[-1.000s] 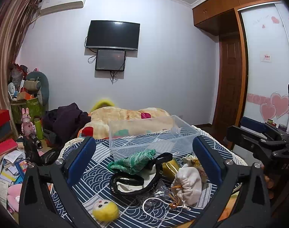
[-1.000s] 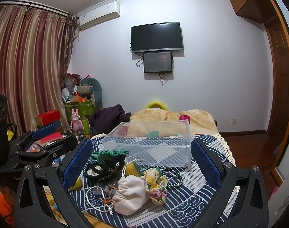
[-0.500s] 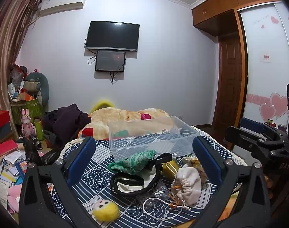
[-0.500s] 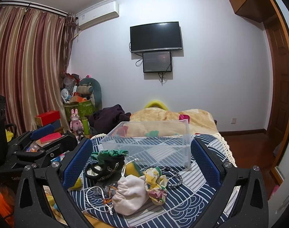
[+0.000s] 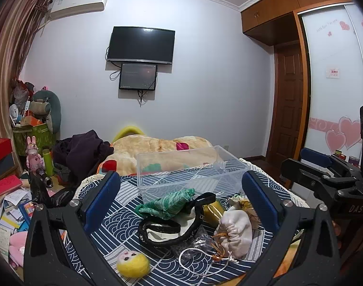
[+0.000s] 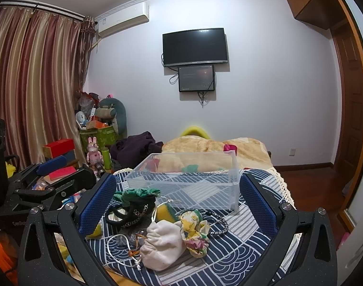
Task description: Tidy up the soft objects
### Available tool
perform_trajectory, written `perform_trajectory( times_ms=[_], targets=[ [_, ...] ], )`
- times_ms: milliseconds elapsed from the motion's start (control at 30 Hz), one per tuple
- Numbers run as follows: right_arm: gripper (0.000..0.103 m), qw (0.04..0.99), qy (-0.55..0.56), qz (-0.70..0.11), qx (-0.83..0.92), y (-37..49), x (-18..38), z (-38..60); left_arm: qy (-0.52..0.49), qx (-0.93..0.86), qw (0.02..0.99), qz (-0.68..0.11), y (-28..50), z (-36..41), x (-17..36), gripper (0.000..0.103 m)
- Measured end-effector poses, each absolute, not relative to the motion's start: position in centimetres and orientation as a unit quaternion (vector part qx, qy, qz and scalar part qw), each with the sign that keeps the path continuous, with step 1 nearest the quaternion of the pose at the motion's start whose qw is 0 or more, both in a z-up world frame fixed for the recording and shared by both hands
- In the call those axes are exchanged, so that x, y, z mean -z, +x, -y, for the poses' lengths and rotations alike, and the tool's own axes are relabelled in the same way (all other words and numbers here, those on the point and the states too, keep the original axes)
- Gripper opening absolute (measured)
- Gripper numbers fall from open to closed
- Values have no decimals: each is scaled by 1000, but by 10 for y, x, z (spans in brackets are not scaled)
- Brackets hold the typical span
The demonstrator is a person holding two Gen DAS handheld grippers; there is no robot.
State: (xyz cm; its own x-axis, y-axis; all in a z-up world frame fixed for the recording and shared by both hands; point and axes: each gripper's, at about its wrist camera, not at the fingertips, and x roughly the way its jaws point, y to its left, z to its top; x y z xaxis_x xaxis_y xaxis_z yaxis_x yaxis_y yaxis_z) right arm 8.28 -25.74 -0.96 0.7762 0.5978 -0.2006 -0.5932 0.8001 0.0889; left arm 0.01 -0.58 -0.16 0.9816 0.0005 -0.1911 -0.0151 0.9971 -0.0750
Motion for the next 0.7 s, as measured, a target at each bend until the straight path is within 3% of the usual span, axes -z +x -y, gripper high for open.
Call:
perform_trajectory(
  times_ms=[367, 700],
  targets=[
    [103, 943, 11, -115, -313, 87, 11, 258, -33, -10, 993, -111, 3, 3, 6, 103],
    [103, 924, -2, -188, -332, 105, 44, 254, -63, -38, 975, -211, 12, -36, 58, 103]
  ],
)
